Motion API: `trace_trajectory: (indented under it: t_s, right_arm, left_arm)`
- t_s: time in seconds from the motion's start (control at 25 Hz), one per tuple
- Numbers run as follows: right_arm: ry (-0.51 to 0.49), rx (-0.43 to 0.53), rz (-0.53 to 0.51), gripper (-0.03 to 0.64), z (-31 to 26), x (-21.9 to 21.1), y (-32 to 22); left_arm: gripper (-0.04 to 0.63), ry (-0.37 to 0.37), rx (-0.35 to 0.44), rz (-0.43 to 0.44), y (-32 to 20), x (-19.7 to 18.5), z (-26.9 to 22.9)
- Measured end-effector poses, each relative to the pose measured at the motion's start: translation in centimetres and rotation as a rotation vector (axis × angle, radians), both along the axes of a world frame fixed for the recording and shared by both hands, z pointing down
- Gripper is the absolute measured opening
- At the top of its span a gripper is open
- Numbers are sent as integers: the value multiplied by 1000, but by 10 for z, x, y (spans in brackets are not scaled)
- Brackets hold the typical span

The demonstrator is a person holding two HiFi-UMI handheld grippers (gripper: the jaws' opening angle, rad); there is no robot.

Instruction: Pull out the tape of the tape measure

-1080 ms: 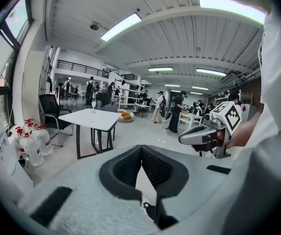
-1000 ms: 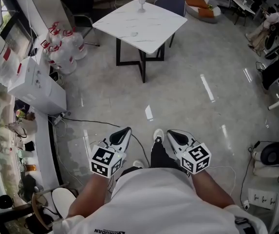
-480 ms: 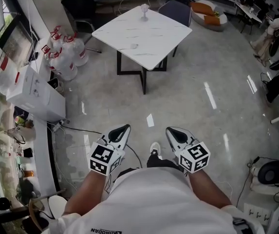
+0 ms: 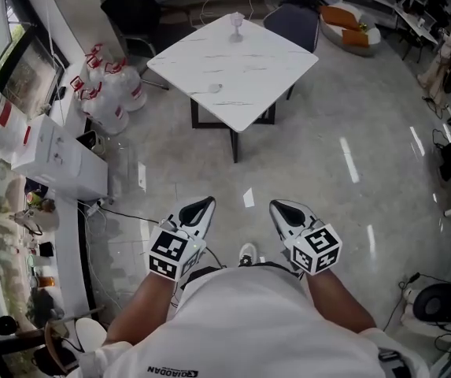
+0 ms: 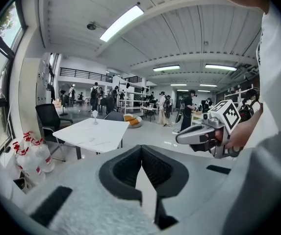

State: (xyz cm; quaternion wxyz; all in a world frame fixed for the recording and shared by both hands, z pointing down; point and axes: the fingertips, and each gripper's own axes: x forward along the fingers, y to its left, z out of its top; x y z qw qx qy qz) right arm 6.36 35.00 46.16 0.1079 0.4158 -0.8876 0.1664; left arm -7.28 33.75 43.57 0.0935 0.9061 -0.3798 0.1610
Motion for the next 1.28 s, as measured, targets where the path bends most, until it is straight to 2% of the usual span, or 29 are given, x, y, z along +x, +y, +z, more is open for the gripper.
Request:
trace_trajectory:
  t_s: [0.48,0.96,1.28]
  right_arm:
    - [-30,-21,-36,5,18,38,-55]
    - [-50,-35,-58,5,25,38,-76]
    - [-17,-62,-70,5,35,33,-86]
  left_arm:
    - [9,-36,-18,-40,-50,38,13]
    - [9,-60,-37,-37,-71,46,21]
    - [9,-36,-32,-18,-102,51,22]
